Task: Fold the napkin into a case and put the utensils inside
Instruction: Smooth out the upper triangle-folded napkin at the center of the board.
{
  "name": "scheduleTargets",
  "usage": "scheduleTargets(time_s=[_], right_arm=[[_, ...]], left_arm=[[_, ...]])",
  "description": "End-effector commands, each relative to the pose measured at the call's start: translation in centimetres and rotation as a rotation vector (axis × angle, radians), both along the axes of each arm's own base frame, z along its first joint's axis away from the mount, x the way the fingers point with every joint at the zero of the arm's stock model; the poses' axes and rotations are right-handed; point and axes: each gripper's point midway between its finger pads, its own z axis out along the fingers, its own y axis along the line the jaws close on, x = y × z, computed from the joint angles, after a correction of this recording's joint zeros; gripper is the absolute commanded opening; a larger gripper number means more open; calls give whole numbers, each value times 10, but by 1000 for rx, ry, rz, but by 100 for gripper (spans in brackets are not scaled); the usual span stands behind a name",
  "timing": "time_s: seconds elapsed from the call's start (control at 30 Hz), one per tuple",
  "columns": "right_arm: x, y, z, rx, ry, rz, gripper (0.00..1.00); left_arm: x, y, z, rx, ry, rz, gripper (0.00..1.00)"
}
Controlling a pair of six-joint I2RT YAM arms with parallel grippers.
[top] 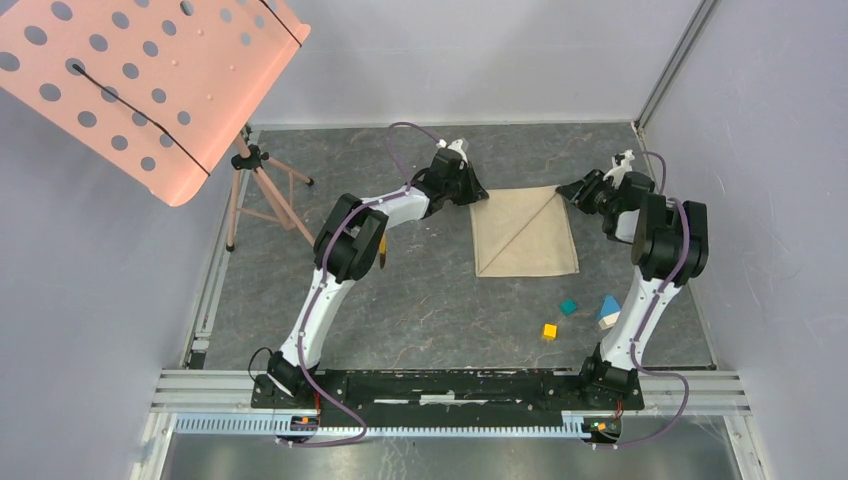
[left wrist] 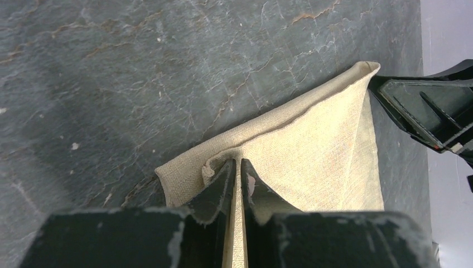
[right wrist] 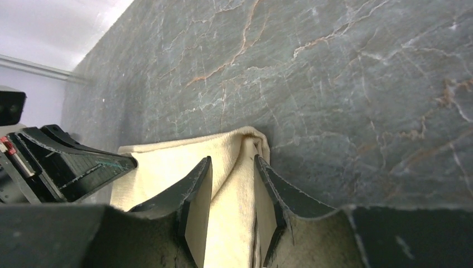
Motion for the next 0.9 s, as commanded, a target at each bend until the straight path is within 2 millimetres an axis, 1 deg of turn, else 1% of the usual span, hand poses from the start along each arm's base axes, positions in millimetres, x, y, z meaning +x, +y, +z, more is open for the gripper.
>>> scheduleTargets(time_s=[0.0,0.07,0.13,0.17,0.23,0.3,0.37,0.47,0.57,0.7,0.87], right_arm=[[-5,-14,40,-135,-76,-38,40],[-9,-10,54,-130,-113,-28,40],[-8,2,66,-123,-150,-2,40],[-6,11,70,-124,-161,22,39],[0,26,71,-125,-171,66,39],[6,36,66,-91,-163,89,38],[9,37,59,-55,-161,80,36],[14,34,45,-43,-136,56,35],[18,31,34,-20,-120,25,34],[25,22,3,-10,-34,-17,33],[32,9,-8,-42,-7,-66,35]], left_arm=[[-3,13,24,48,-59,-32,15],[-3,13,31,52,-82,-44,15],[-4,11,33,47,-84,-53,16],[-5,10,33,40,-80,-59,16],[-5,6,31,27,-71,-68,16],[-5,5,31,22,-67,-70,17],[-5,7,30,31,-63,-62,17],[-5,12,25,51,-53,-44,17],[-6,12,20,55,-39,-44,16],[-8,11,16,54,-28,-48,16],[-8,16,11,74,-17,-39,15]])
